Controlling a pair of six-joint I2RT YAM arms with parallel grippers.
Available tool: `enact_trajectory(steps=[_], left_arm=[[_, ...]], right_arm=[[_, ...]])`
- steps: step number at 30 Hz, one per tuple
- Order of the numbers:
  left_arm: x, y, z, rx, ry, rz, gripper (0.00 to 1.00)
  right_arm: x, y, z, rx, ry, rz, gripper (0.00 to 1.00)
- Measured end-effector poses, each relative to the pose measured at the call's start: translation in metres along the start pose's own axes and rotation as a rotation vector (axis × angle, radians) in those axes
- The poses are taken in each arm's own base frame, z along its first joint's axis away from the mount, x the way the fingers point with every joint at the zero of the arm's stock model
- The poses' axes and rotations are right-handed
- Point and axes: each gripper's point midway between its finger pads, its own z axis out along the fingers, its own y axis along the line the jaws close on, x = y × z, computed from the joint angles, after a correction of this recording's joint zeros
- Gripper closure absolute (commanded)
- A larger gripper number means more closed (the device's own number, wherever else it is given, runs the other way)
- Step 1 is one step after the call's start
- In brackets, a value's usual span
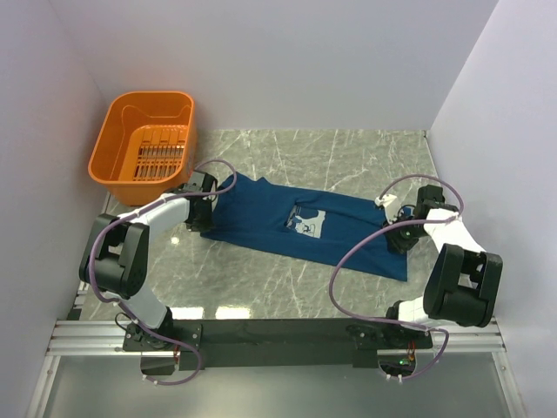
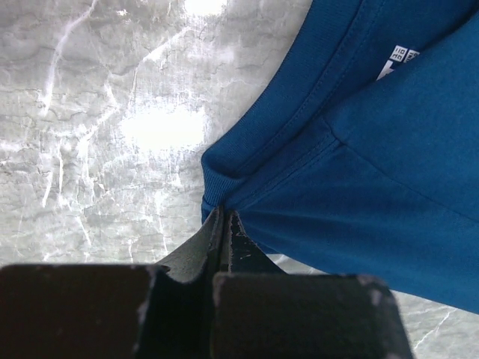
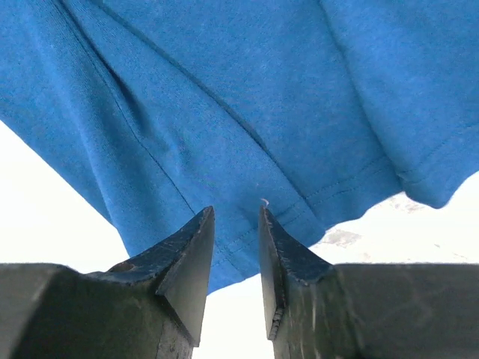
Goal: Fold and stack the t-shirts
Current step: Fold the tshirt
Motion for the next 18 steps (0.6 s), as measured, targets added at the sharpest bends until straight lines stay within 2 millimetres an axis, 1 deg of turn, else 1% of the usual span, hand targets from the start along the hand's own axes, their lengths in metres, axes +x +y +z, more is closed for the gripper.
enact_trajectory(steps=[5,8,14,18], left_arm=[[0.0,0.001,0.0,-0.006,-0.002,0.0,0.99],[0.0,0.001,0.0,-0.006,-0.002,0.0,0.99],[0.0,0.001,0.0,-0.006,-0.002,0.0,0.99],[0.0,0.001,0.0,-0.006,-0.002,0.0,0.99]], right_arm=[[0.001,0.002,-0.005,0.0,0.0,-0.013,0.63],[0.009,0.01,-0.006,-0.032,0.026,-0.036,0.61],[0.036,0.028,0.004,-0.082,0.096,-0.053,0.56],[0.039,0.025,0.008,-0.081,0.11,-0.051,0.57]])
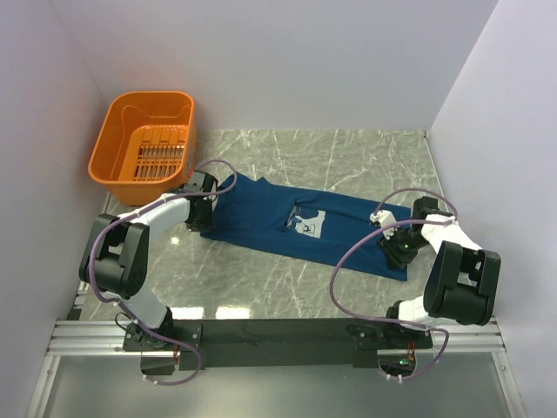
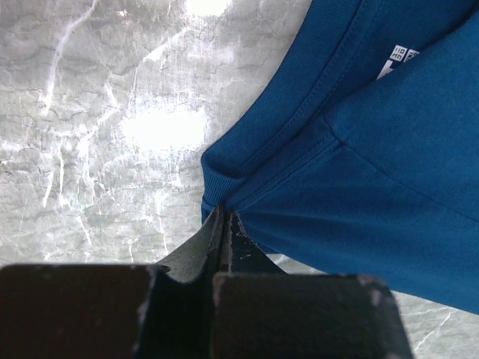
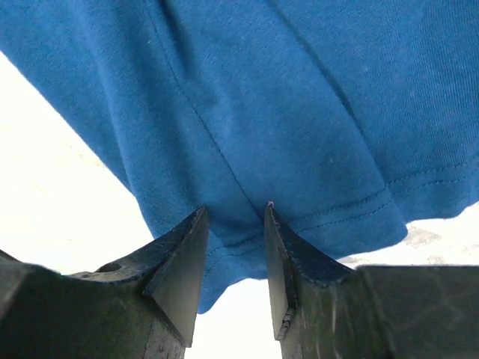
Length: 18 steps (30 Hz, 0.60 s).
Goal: Fold and stack the t-shirts
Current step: Fold the tshirt
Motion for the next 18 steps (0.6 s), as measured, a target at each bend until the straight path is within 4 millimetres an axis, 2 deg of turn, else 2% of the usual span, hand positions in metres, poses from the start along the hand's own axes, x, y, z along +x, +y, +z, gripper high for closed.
enact_trajectory(steps=[3,7,12,18], left_arm=[[0.0,0.0,0.0,0.0,0.0,0.0,0.99],[0.0,0.0,0.0,0.0,0.0,0.0,1.0],[0.0,0.0,0.0,0.0,0.0,0.0,1.0],[0.0,0.0,0.0,-0.001,0.0,0.0,0.99]], right_arm=[[0.0,-0.003,0.002,-0.001,0.001,0.006,0.63],[-0.002,-0.009,0.003,0.018,0.0,0.003,0.92],[-0.003,-0.008,0.0,0.025,-0.007,0.004,0.92],[-0.015,-0.009,-0.026,0.081,-0.053,-0.017,0.93]])
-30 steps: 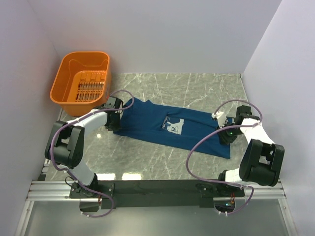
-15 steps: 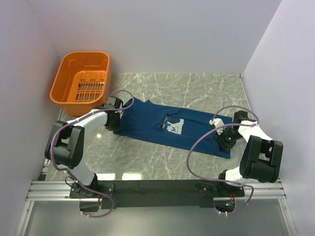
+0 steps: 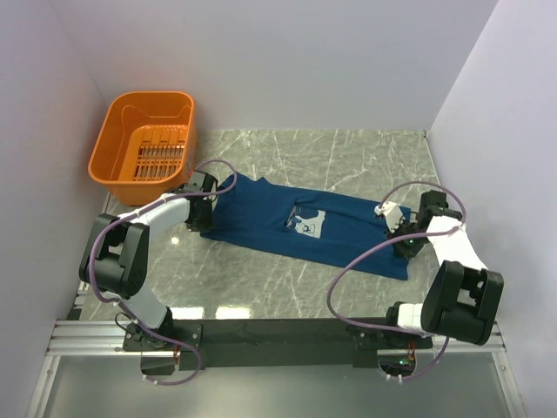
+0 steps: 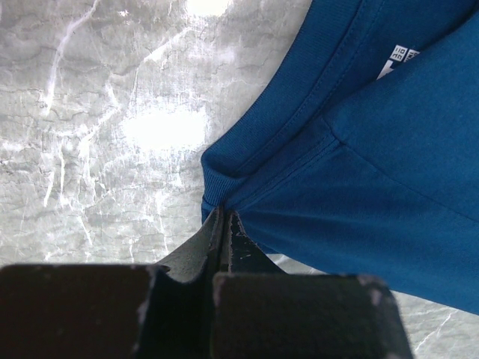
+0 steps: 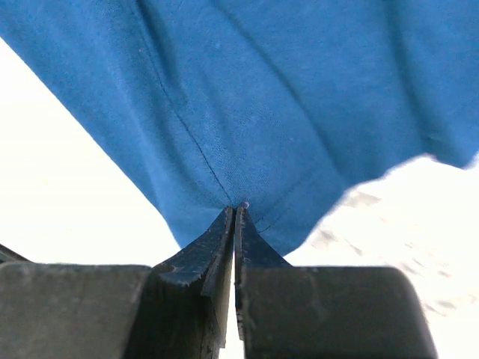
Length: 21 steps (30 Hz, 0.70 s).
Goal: Fold and stack the t-shirts
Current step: Fold the tshirt
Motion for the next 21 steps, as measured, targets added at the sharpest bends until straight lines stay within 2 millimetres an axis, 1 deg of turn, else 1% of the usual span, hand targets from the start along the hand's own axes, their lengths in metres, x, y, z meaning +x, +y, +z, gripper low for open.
enact_trajectory(steps=[4,7,11,16,21], left_arm=[[0.0,0.0,0.0,-0.001,0.0,0.0,0.99],[0.0,0.0,0.0,-0.001,-0.001,0.0,0.99],[0.0,0.001,0.0,-0.004,-0.002,0.0,0.99],[-0.001,0.002,0.0,-0.01,-0.005,0.0,1.0],[-0.001,0.002,0.0,-0.014,-0.006,0.0,1.0]], right_arm=[[-0.01,-0.006,-0.017,0.042,-0.034,-0.011,0.93],[-0.013,-0.009,-0.021,0.053,-0.044,-0.013,0.94],[-0.011,-0.012,-0.017,0.053,-0.032,0.013,0.94],[-0.005,-0.021,-0.005,0.052,0.003,0.065,0.94],[-0.003,-0.03,0.004,0.069,0.015,0.102,0.94]])
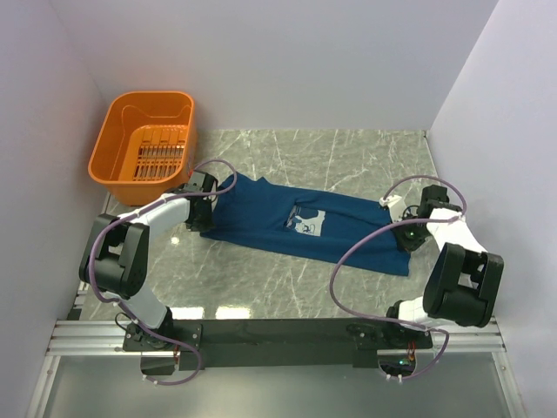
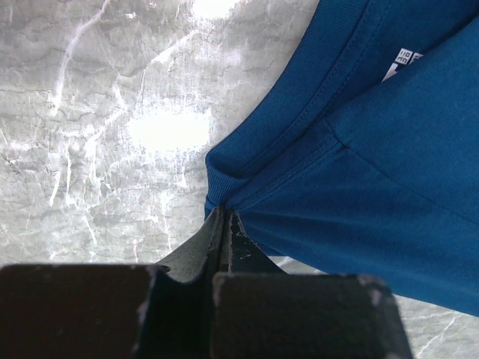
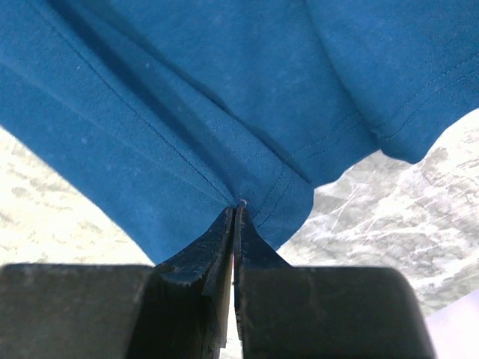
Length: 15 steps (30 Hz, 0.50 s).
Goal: Fold and stack the t-shirts
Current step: Fold the tshirt
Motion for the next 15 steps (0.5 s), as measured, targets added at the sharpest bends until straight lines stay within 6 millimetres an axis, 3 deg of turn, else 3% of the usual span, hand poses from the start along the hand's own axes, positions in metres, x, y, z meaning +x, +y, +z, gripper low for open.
enact_trajectory(steps=[15], left_arm=[[0.0,0.0,0.0,0.0,0.0,-0.001,0.99]], right_arm=[[0.002,-0.008,0.021,-0.006,0.015,0.075,0.94]])
